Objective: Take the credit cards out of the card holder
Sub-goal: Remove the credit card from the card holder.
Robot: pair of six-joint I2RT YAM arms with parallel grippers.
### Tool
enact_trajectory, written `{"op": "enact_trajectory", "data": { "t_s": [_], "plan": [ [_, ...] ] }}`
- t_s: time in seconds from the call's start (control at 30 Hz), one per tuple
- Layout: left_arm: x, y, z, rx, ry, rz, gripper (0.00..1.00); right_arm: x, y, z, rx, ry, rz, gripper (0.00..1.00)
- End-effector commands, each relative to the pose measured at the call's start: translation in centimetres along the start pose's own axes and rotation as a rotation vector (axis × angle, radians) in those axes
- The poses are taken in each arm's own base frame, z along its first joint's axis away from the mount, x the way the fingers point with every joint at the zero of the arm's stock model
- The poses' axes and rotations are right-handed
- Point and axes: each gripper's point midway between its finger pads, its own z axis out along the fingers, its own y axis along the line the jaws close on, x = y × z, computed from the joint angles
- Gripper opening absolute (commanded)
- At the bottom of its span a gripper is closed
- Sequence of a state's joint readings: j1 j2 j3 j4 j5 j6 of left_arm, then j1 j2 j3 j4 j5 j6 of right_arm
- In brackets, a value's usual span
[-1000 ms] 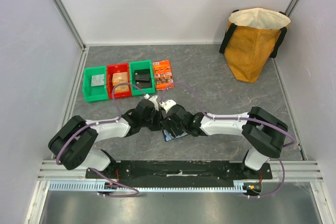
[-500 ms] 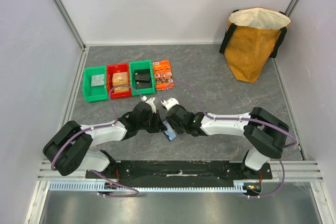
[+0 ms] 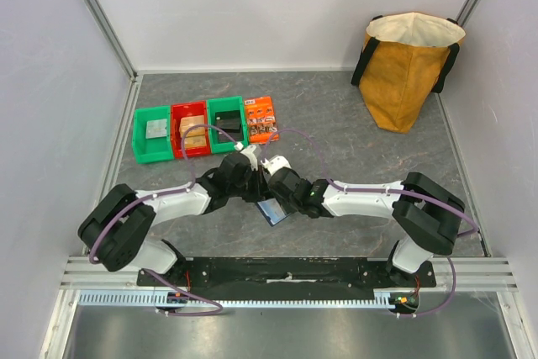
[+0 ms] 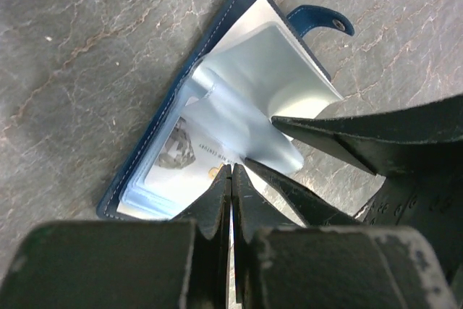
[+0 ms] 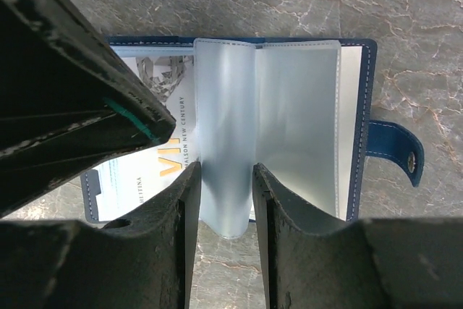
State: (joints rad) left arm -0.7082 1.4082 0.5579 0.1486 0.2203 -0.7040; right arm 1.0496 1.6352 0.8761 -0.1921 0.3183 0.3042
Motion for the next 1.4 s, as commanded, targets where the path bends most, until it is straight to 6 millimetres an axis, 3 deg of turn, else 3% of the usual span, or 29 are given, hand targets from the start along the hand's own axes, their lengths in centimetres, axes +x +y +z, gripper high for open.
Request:
{"op": "enact_trajectory", "data": {
  "t_s": [0.0, 0.2, 0.4, 0.57, 0.7, 0.8, 0.97, 1.2, 1.37],
  "plan": [
    [-0.6, -0.4, 0.9, 0.010, 0.013, 0.052, 0.02, -1.0, -1.3, -0.7, 0.056, -0.037, 0.042, 0.41],
    [0.8, 1.0, 1.8, -0.027, 0.065, 0.047, 0.02, -2.1, -3.4, -1.6, 0.155, -0.091, 0.067, 0.45],
    [1.8, 1.9, 1.6, -0.047, 0.088, 0.042, 0.02, -1.7, -6.0, -1.6, 0.267, -0.069, 0.038, 0.48],
    [1.7, 1.6, 1.4, -0.040, 0.084, 0.042, 0.02, -1.2, -9.2, -2.3, 0.363, -0.049, 0.042, 0.48],
    [1.3, 1.0, 1.2, -0.022, 0.075, 0.047, 0.02, -2.0, -11.4, -3.7, 0.379, -0.071, 0.092, 0.48],
    [1.0, 0.8, 1.1, -0.016, 0.068, 0.046, 0.02, -3.8, -10.3, -5.0, 0.284, -0.119, 0.085, 0.48],
    [0.1, -0.2, 0.4, 0.009, 0.027, 0.041, 0.02, -7.0, -4.8, -6.5, -0.051, -0.212, 0.089, 0.51],
    [-1.2, -0.8, -1.1, 0.005, -0.024, 0.058, 0.02, -7.8, 0.4, -5.9, -0.356, -0.221, 0.155, 0.51],
    [-0.4, -0.2, -0.5, -0.011, 0.013, 0.056, 0.02, -7.0, -0.1, -3.9, -0.420, -0.182, 0.218, 0.48]
  ]
}}
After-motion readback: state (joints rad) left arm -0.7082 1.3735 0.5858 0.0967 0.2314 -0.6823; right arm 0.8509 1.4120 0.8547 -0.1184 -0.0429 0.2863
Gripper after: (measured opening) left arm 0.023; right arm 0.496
